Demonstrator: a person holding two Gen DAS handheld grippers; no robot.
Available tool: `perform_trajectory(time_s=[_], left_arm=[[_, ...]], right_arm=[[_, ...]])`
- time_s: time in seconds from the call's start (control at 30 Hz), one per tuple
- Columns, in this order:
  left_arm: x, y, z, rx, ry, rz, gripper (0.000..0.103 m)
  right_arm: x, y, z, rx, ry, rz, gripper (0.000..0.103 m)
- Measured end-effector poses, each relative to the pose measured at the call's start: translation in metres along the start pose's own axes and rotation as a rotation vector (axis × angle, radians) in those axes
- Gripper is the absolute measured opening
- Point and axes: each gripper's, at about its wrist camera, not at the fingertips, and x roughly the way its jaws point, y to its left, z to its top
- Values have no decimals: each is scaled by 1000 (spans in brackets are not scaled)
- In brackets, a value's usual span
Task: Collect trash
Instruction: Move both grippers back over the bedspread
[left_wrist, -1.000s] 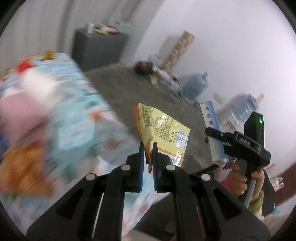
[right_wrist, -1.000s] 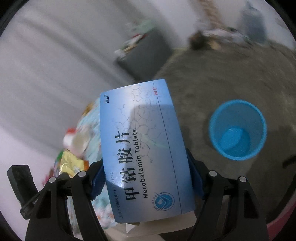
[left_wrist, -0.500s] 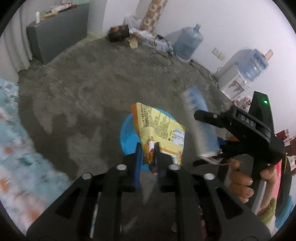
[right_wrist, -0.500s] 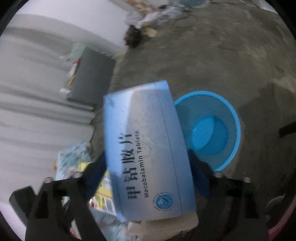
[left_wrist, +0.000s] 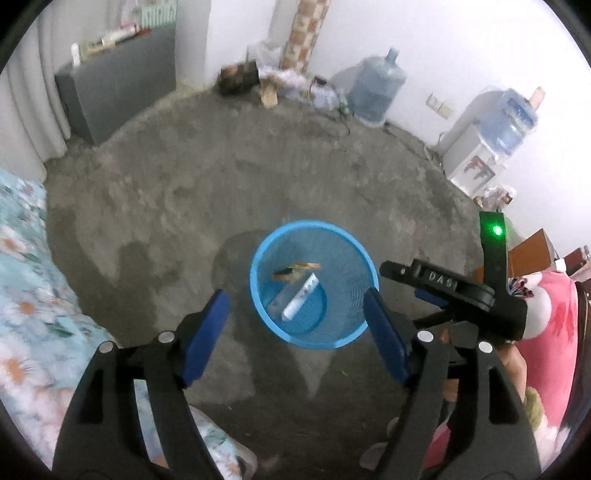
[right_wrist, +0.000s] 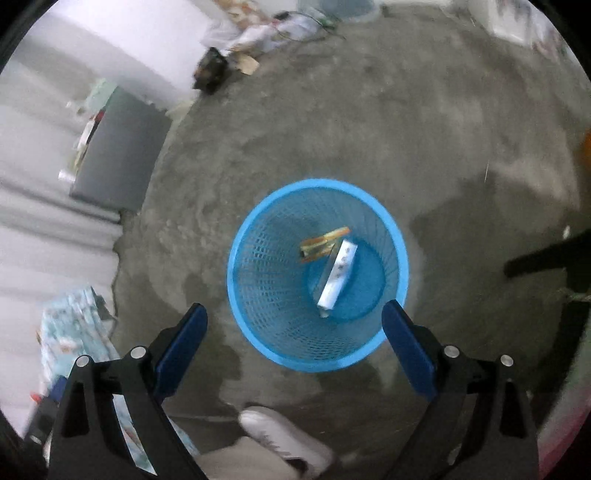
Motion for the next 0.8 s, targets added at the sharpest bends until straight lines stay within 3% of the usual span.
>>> perform_trajectory(time_s=[0.13, 0.33, 0.63, 0.73, 0.8], left_arm=[[-49, -1, -10, 51, -96, 39, 80], [-117, 19, -30, 67, -96, -70, 84], [-220, 96, -100, -85, -271, -71, 91], [-255, 128, -137, -153, -363, -40, 92], [-270, 141, -155, -178, -408, -5, 92]], right_arm=[[-40, 34, -10, -143, -87, -61, 96], [-96, 94, -38, -336, -214, -96, 97], [-149, 197, -107, -710, -388, -168, 97], [-165, 223, -128, -807, -425, -136, 96], [-179, 237, -140, -846, -438, -55, 97]])
